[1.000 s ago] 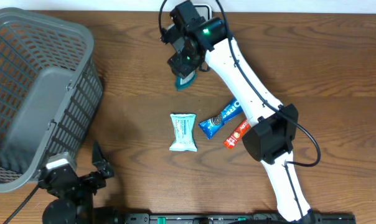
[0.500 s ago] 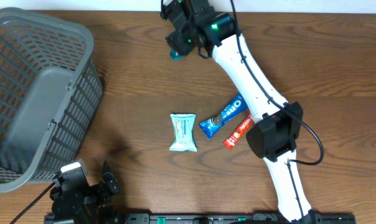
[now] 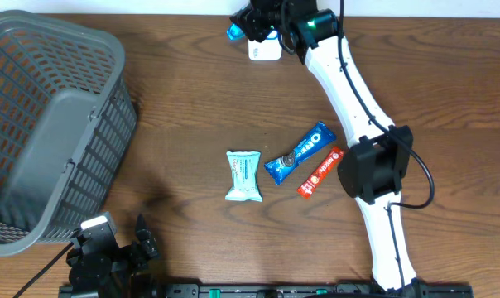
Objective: Scan the item barcode
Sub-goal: 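Lift the bottle with the right gripper and bring it to the scanner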
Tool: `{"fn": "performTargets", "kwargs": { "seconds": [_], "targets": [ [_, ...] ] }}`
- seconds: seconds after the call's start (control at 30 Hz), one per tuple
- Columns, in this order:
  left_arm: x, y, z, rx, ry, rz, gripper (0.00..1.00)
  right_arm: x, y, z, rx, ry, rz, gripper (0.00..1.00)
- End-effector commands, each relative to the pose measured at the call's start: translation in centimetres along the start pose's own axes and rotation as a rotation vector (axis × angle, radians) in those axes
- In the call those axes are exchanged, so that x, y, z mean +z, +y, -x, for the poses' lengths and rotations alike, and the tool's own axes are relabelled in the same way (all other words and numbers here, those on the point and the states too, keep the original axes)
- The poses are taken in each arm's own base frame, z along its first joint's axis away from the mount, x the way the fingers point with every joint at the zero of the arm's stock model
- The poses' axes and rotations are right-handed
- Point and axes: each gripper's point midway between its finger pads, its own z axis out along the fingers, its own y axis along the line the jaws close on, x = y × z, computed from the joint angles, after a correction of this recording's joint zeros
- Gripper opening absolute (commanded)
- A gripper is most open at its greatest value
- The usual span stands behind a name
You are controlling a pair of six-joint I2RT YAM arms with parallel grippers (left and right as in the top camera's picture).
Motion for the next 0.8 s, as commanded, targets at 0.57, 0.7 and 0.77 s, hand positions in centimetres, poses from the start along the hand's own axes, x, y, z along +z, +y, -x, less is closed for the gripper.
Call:
{"fn": "performTargets", "kwargs": {
  "seconds": [0.57, 0.7, 0.77],
  "targets": [
    [0.1, -0.2, -0.2, -0.002, 0.006, -0.014, 1.00, 1.4, -4.0, 1.6, 0.005, -0.197, 0.001, 0.41],
    [0.1, -0.2, -0.2, -0.002, 0.006, -0.014, 1.00, 1.7, -4.8, 0.4, 0.020, -0.203, 0.045, 0.42],
    [0.1, -0.2, -0.2, -0.002, 0.006, -0.014, 1.00, 1.9, -5.3, -0.1, 0.044, -0.209, 0.051, 0.41]
  ]
}}
